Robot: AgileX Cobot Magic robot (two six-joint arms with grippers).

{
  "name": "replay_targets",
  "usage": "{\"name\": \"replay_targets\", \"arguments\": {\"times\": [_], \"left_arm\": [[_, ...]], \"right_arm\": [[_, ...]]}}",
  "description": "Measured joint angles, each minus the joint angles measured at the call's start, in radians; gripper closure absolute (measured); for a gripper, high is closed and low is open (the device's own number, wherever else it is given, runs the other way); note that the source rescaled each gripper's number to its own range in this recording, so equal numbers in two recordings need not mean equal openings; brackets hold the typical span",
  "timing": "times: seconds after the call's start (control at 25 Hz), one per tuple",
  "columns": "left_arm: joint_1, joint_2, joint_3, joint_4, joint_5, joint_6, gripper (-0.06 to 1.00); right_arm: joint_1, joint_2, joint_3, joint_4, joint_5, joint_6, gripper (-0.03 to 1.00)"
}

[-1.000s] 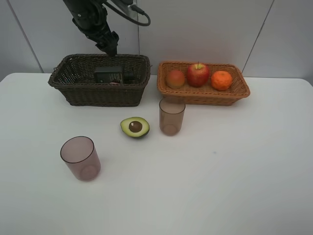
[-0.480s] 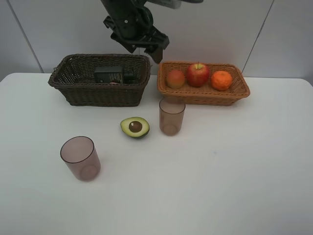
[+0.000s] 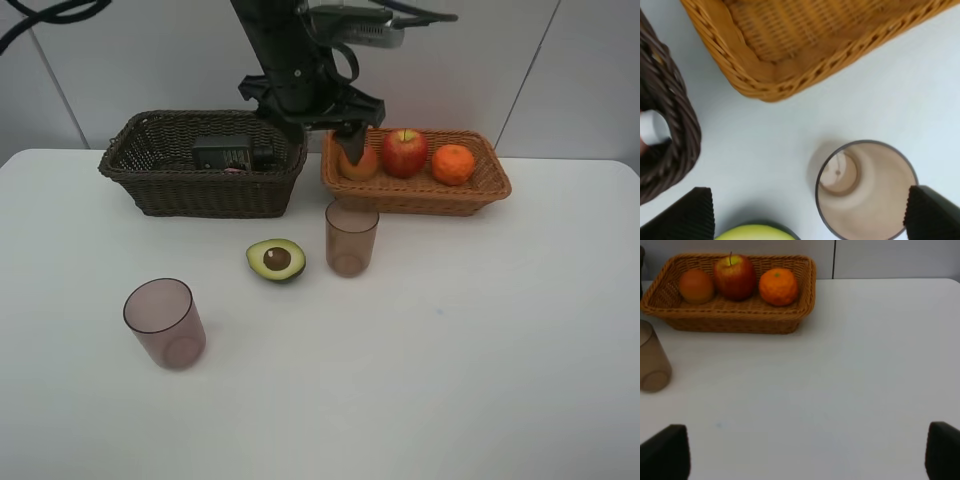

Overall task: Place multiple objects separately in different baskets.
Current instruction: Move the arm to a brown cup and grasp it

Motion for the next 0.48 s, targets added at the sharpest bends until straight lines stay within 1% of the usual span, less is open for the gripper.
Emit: {"name": "replay_targets", "arguments": {"times": [0.48], "left_arm": [[-0.004, 0.092, 0.000, -0.001, -0.006, -0.012, -0.05]], "right_arm": [[0.000, 0.000, 0.000, 0.000, 0.000, 0.000, -0.03]]}}
